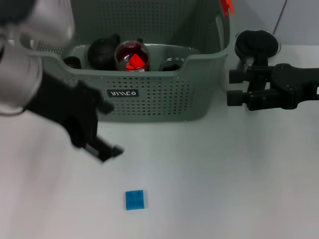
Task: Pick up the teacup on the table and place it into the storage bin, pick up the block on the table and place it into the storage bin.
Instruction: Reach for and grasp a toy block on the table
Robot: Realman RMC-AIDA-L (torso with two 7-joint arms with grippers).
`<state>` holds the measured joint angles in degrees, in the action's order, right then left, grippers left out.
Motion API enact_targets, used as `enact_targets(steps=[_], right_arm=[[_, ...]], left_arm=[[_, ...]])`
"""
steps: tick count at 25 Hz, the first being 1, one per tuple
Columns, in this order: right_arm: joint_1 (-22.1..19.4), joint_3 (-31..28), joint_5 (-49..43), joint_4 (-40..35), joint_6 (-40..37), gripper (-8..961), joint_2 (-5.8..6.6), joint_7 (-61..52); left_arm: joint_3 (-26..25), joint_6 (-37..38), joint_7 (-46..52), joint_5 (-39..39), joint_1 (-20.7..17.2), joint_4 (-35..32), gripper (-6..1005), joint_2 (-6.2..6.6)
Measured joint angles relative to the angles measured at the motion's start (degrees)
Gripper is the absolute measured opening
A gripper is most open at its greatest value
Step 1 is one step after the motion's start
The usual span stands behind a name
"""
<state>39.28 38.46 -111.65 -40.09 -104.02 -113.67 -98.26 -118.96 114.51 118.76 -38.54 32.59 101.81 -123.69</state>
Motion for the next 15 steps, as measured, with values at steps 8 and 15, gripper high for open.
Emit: enact_targets(steps=[8,15], right_arm=[[0.5,0.0,0.6,1.2,1.7,926,-0.65,0.0],[0.7,0.6,0.5,2.2,1.8,926,-0.68,-0.4]], left_arm=[[10.3,-3.5,-5.3,7.2,-4.3,-3.2,944,-0.82],[17.5,-10.2,-10.2,11.0,-5.4,-7.3,943,-0.76]])
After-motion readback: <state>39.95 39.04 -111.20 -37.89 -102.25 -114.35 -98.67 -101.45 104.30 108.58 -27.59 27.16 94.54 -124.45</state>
